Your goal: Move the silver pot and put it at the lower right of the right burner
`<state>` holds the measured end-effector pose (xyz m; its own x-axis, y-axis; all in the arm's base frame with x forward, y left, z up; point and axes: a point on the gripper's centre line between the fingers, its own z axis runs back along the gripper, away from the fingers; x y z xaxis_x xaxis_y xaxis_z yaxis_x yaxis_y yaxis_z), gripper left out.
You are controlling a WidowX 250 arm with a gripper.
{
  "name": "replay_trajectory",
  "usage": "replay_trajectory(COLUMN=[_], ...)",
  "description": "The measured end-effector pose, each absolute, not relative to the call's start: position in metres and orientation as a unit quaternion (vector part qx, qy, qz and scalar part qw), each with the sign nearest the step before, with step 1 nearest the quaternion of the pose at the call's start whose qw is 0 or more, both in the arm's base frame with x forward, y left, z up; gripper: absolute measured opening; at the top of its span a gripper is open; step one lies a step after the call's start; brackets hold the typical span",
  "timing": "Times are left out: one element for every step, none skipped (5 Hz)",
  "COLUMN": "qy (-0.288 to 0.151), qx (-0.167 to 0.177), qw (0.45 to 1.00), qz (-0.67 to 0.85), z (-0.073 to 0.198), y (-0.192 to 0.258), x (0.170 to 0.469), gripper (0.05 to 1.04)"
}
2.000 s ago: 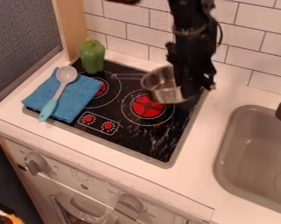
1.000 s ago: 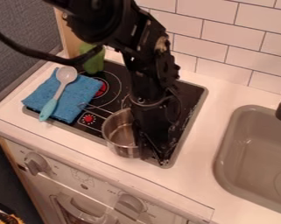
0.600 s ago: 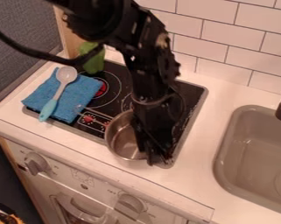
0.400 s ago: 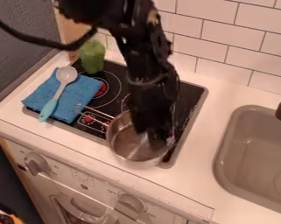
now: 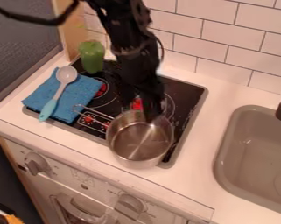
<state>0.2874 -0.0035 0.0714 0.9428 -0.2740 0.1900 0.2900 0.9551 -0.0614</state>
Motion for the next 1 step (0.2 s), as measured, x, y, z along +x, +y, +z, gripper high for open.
replay_trajectory(qy=[-0.097], qx=[-0.010], qw=[0.990], qz=[-0.098], z=[0.0739], y=[0.0087], x=[0.2980], gripper=[1.000])
